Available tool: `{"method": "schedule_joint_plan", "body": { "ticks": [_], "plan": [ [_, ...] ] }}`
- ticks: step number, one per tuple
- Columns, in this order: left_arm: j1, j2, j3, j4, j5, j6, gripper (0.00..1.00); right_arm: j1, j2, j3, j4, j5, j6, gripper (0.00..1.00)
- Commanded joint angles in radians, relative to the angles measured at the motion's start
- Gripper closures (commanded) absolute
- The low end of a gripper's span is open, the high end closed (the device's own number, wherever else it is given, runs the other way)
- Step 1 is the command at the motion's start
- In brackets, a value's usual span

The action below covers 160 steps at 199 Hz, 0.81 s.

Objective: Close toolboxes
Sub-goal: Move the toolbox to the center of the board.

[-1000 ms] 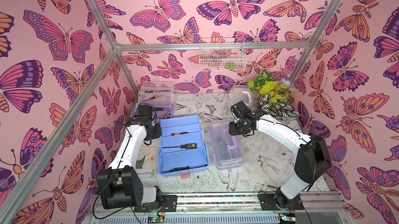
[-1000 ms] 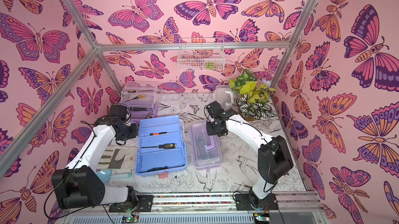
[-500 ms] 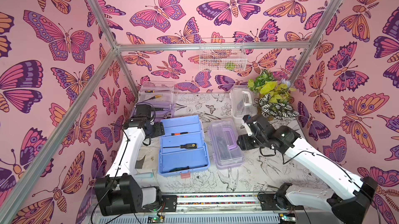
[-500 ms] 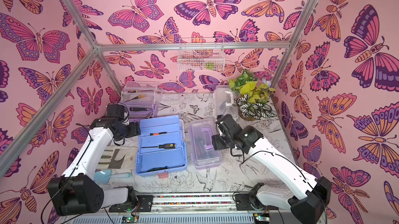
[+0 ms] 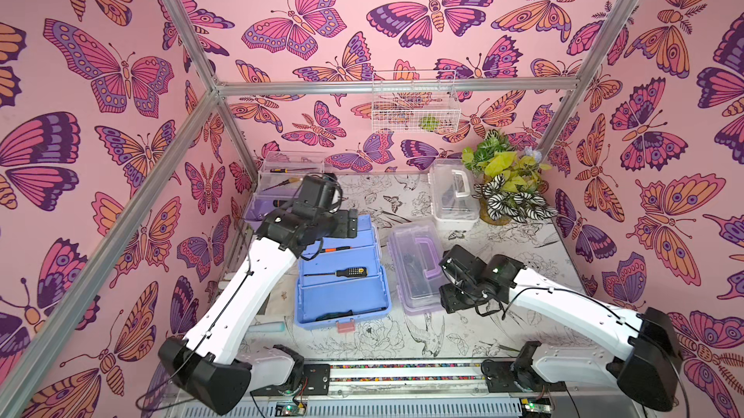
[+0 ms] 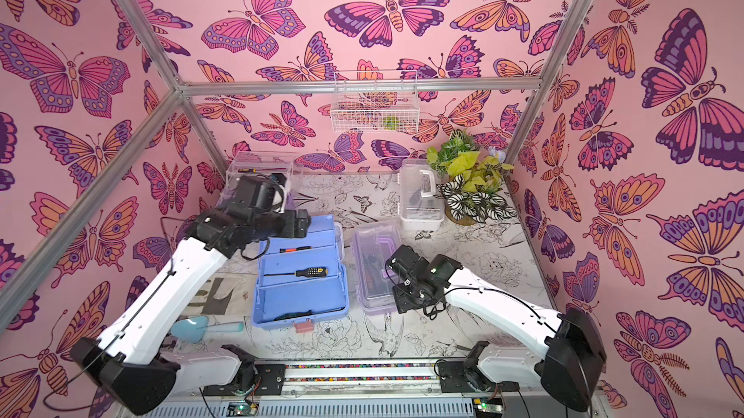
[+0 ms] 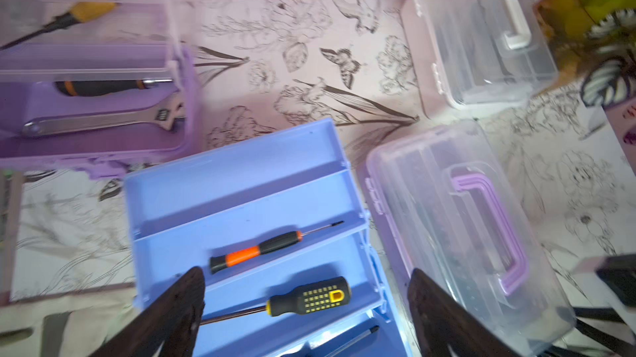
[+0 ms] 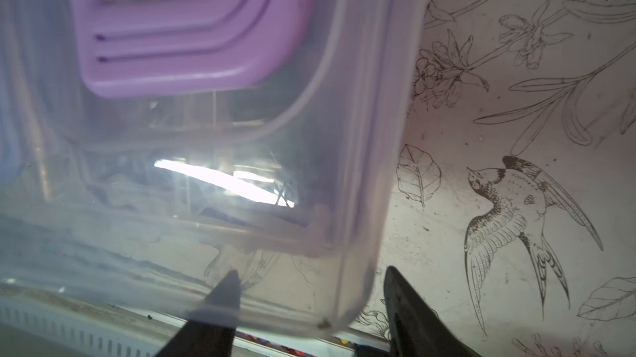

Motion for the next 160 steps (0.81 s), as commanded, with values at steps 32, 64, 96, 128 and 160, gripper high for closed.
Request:
{"method": "schedule_joint_plan", "body": {
  "ticks": [32, 64, 96, 128, 160],
  "plan": [
    [-0.144, 0.213, 0.068, 0.014, 0.063, -0.051, 0.12, -0.001, 0.124, 0.110, 0.264, 0.157, 0.092, 0.38],
    [-0.185, 0.324, 0.172, 0.018, 0.061, -0.043, 0.12, -0.013, 0.215, 0.156, 0.379, 0.186, 0.095, 0.38],
    [-0.171, 0.402, 0.238, 0.056, 0.027, -0.058, 0.13, -0.061, 0.296, 0.165, 0.561, 0.193, 0.116, 0.39],
    [-0.092, 0.483, 0.308, 0.104, 0.061, -0.090, 0.15, -0.109, 0.415, 0.230, 0.623, 0.221, 0.088, 0.39],
    [-0.018, 0.605, 0.425, 0.103, 0.088, -0.092, 0.16, -0.171, 0.498, 0.343, 0.605, 0.116, 0.015, 0.40]
  ]
}}
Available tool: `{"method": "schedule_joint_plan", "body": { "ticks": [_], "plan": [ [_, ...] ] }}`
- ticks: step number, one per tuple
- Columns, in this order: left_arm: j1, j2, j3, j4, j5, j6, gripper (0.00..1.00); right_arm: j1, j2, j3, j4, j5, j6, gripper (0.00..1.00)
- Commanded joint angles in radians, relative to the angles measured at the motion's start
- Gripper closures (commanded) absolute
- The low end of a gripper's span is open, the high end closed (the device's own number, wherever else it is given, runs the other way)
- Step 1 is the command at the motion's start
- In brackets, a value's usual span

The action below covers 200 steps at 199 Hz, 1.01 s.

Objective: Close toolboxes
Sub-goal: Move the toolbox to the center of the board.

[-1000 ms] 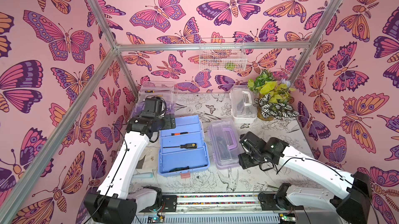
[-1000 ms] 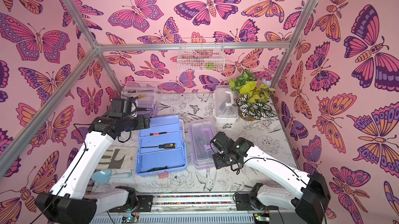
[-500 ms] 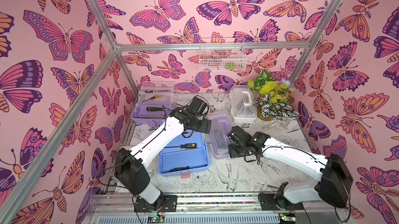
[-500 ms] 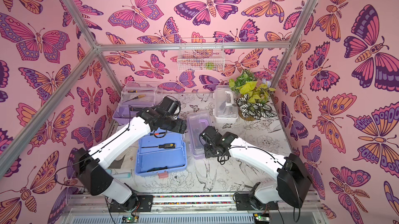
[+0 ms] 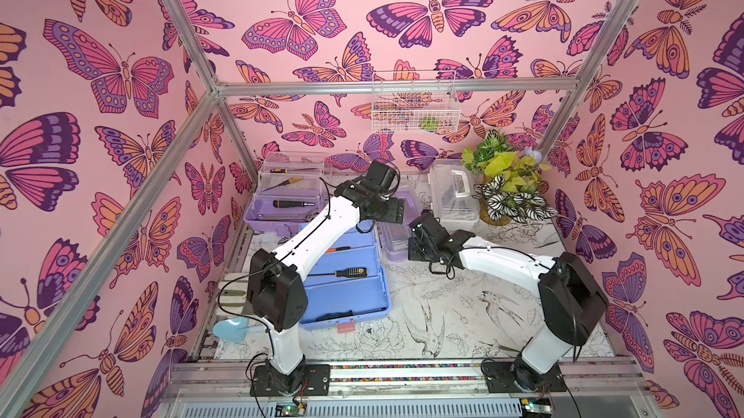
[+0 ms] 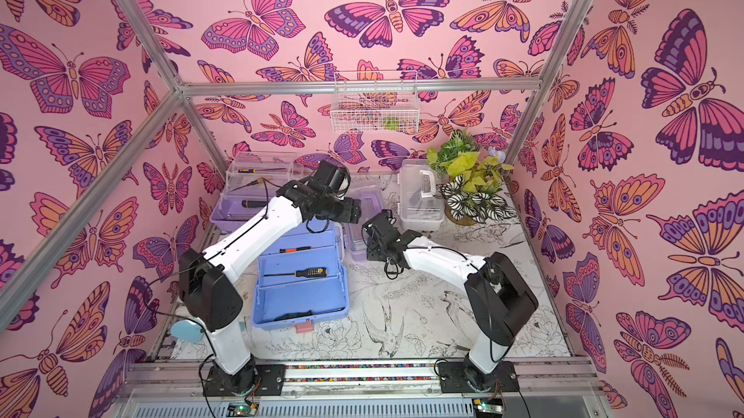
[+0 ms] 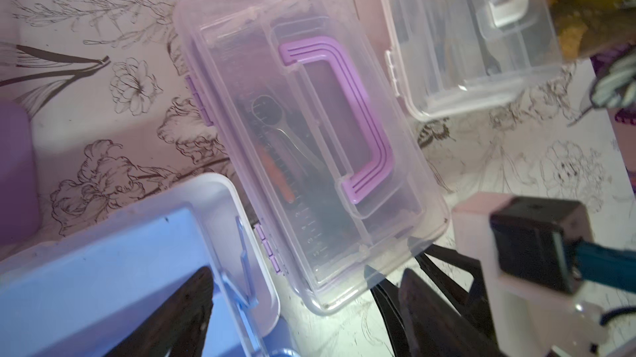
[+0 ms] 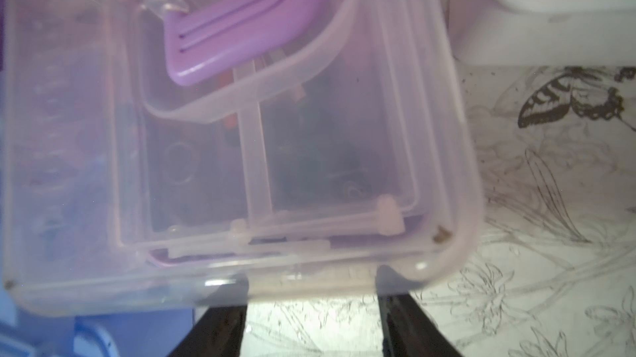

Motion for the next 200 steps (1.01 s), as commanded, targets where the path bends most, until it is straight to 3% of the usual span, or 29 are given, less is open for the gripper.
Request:
{"method": "schedule_joint_plan", "body": {
  "ticks": [1, 33, 74, 131, 200],
  "plan": [
    [0.051, 0.079, 0.073, 0.013, 0.026, -0.016, 0.16, -0.045, 0.042, 0.098, 0.043, -0.042, -0.057, 0.40],
    [0.083, 0.184, 0.165, 0.006, 0.052, -0.010, 0.16, -0.050, -0.027, 0.134, -0.028, -0.111, -0.155, 0.39],
    [0.101, 0.288, 0.240, -0.014, 0.087, -0.002, 0.20, -0.066, -0.249, 0.108, -0.259, -0.152, -0.198, 0.38],
    [0.109, 0.420, 0.361, -0.013, 0.181, -0.019, 0.30, -0.230, -0.509, -0.063, -0.375, -0.234, -0.156, 0.40],
    [0.085, 0.628, 0.626, 0.006, 0.326, -0.085, 0.34, -0.255, -0.535, -0.136, -0.400, -0.252, -0.168, 0.41]
  ]
}}
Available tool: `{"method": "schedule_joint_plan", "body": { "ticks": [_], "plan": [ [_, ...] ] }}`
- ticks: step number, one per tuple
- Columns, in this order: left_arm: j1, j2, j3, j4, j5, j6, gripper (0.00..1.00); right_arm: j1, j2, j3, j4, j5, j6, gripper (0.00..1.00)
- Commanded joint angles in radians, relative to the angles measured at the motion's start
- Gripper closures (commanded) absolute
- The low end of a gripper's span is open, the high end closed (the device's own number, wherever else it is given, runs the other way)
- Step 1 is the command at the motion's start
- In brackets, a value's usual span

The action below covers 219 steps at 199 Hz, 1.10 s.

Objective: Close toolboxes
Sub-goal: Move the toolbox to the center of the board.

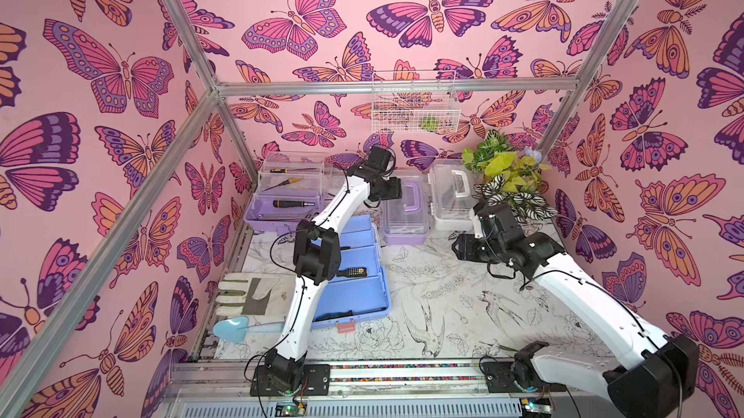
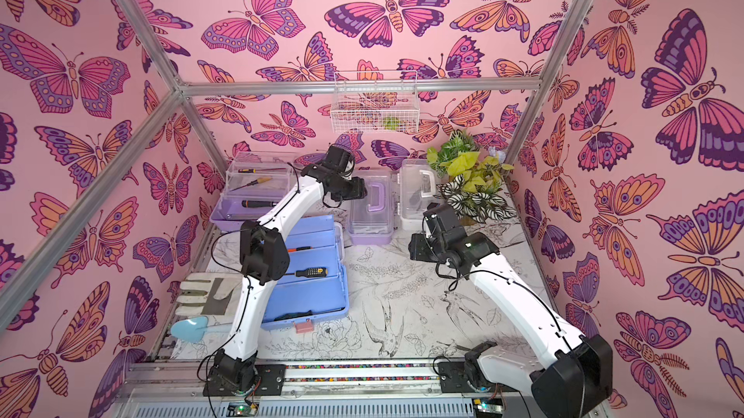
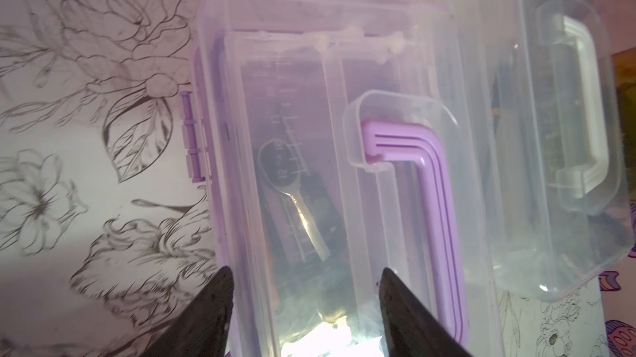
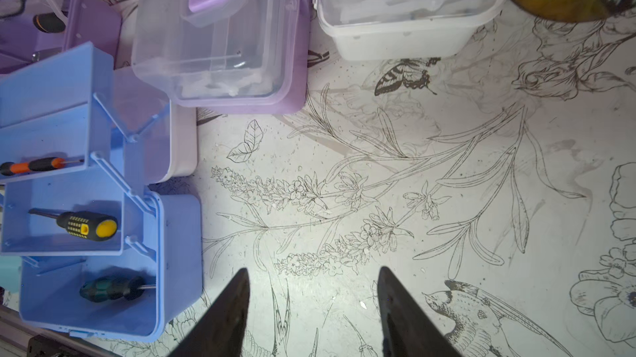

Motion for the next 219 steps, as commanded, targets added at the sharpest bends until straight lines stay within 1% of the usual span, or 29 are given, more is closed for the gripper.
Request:
{"method": "schedule_joint_plan", "body": {
  "ticks": [1, 17, 23, 28, 43, 57, 73, 90, 114, 120, 125, 143, 168, 191, 219],
  "plan": [
    [-0.027, 0.064, 0.041, 0.006, 0.105, -0.040, 0.34, -0.008, 0.005, -0.008, -0.024, -0.027, -0.003, 0.41],
    [-0.031, 0.064, 0.046, 0.019, 0.097, -0.046, 0.34, -0.007, 0.023, -0.021, 0.015, -0.063, -0.012, 0.42],
    [-0.031, 0.053, 0.043, 0.018, 0.084, -0.043, 0.32, -0.005, 0.035, -0.026, 0.033, -0.076, -0.011, 0.42],
    [-0.031, 0.037, 0.035, 0.018, 0.070, -0.039, 0.29, -0.001, 0.048, -0.029, 0.044, -0.080, -0.008, 0.43],
    [-0.031, -0.028, 0.003, 0.018, 0.006, -0.010, 0.13, 0.028, 0.083, -0.029, 0.071, -0.062, -0.004, 0.43],
    [-0.031, -0.106, -0.040, 0.018, -0.044, 0.028, 0.06, 0.062, 0.115, -0.023, 0.114, -0.044, 0.007, 0.45],
    [-0.028, -0.195, -0.099, 0.021, -0.063, 0.050, 0.04, 0.101, 0.172, -0.008, 0.187, -0.041, 0.028, 0.47],
    [-0.024, -0.269, -0.172, 0.027, -0.040, 0.054, 0.03, 0.135, 0.258, 0.032, 0.250, -0.019, 0.046, 0.51],
    [-0.022, -0.316, -0.270, 0.046, -0.024, 0.054, 0.03, 0.146, 0.372, 0.089, 0.332, 0.010, 0.076, 0.54],
    [-0.020, -0.315, -0.288, 0.054, -0.024, 0.055, 0.03, 0.146, 0.379, 0.096, 0.356, 0.029, 0.086, 0.55],
    [-0.016, -0.310, -0.297, 0.057, -0.022, 0.052, 0.03, 0.146, 0.419, 0.101, 0.376, 0.047, 0.093, 0.55],
    [0.007, -0.278, -0.309, 0.066, 0.014, 0.031, 0.04, 0.145, 0.474, 0.123, 0.434, 0.101, 0.113, 0.58],
    [0.028, -0.208, -0.271, 0.071, 0.063, 0.011, 0.06, 0.139, 0.570, 0.197, 0.446, 0.124, 0.128, 0.59],
    [0.028, -0.148, -0.236, 0.091, 0.079, 0.007, 0.07, 0.125, 0.653, 0.266, 0.458, 0.188, 0.138, 0.59],
    [0.028, -0.067, -0.173, 0.092, 0.101, 0.006, 0.08, 0.111, 0.751, 0.362, 0.436, 0.250, 0.096, 0.59]
  ]
}}
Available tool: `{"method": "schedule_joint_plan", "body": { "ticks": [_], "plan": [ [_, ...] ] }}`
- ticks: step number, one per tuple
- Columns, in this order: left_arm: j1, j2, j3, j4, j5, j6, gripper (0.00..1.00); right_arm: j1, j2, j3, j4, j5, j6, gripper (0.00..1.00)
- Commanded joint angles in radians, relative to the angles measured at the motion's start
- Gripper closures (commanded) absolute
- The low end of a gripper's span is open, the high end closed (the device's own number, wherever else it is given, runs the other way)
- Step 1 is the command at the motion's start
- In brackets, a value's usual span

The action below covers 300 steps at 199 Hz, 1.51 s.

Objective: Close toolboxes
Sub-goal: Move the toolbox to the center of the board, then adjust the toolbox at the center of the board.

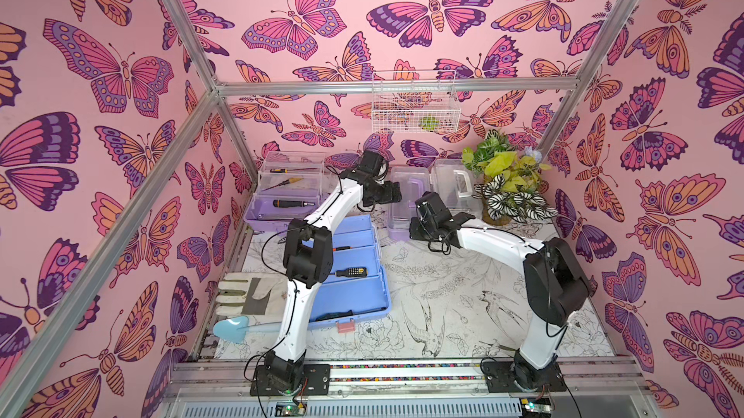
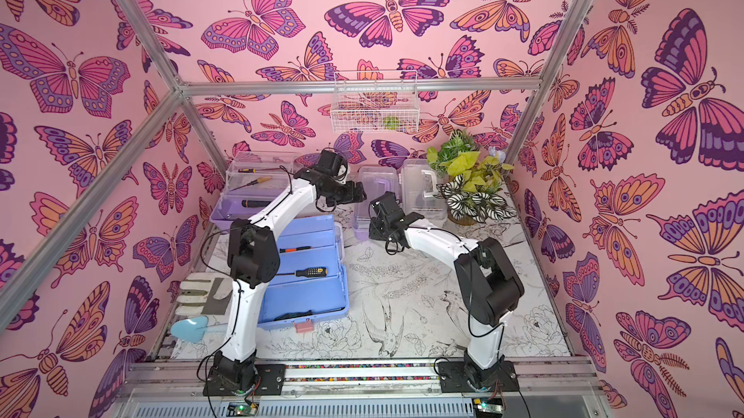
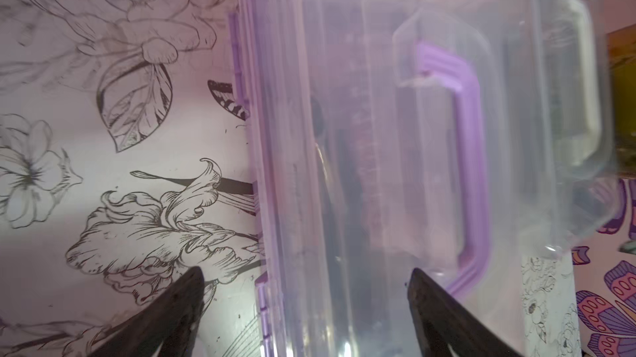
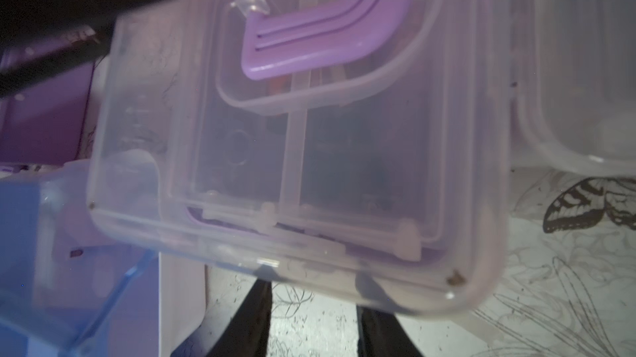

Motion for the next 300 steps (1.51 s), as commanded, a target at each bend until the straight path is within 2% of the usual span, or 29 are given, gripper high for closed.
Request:
{"method": "schedule_joint_plan", "body": {
  "ticks": [1, 58, 104, 145, 180, 211, 232, 260, 300],
  "plan": [
    [-0.005, 0.041, 0.056, -0.013, 0.017, 0.005, 0.08, -0.025, 0.082, 0.079, 0.015, 0.111, -0.022, 0.59],
    [-0.005, 0.135, 0.174, 0.003, 0.081, -0.008, 0.08, -0.064, 0.164, 0.200, -0.041, 0.125, -0.076, 0.59],
    [-0.012, 0.172, 0.201, 0.059, 0.167, -0.005, 0.07, -0.066, -0.016, 0.083, -0.045, 0.043, -0.090, 0.56],
    [-0.024, 0.123, 0.193, 0.084, 0.200, 0.029, 0.02, -0.066, -0.163, 0.050, -0.178, -0.031, -0.126, 0.54],
    [-0.025, -0.074, 0.063, 0.082, 0.130, 0.104, 0.01, -0.045, -0.275, -0.037, -0.272, -0.127, -0.142, 0.53],
    [-0.002, -0.277, -0.061, 0.035, 0.062, 0.147, 0.01, 0.101, -0.354, -0.079, -0.383, -0.078, -0.153, 0.52],
    [0.033, -0.394, -0.149, -0.030, 0.038, 0.150, 0.01, 0.238, -0.346, -0.093, -0.413, -0.036, -0.124, 0.52],
    [0.072, -0.589, -0.371, -0.062, -0.028, 0.179, 0.01, 0.373, -0.313, -0.115, -0.369, -0.052, -0.069, 0.52],
    [0.092, -0.878, -0.717, -0.048, -0.091, 0.153, 0.01, 0.473, -0.188, -0.106, -0.342, -0.028, -0.043, 0.52]
  ]
}}
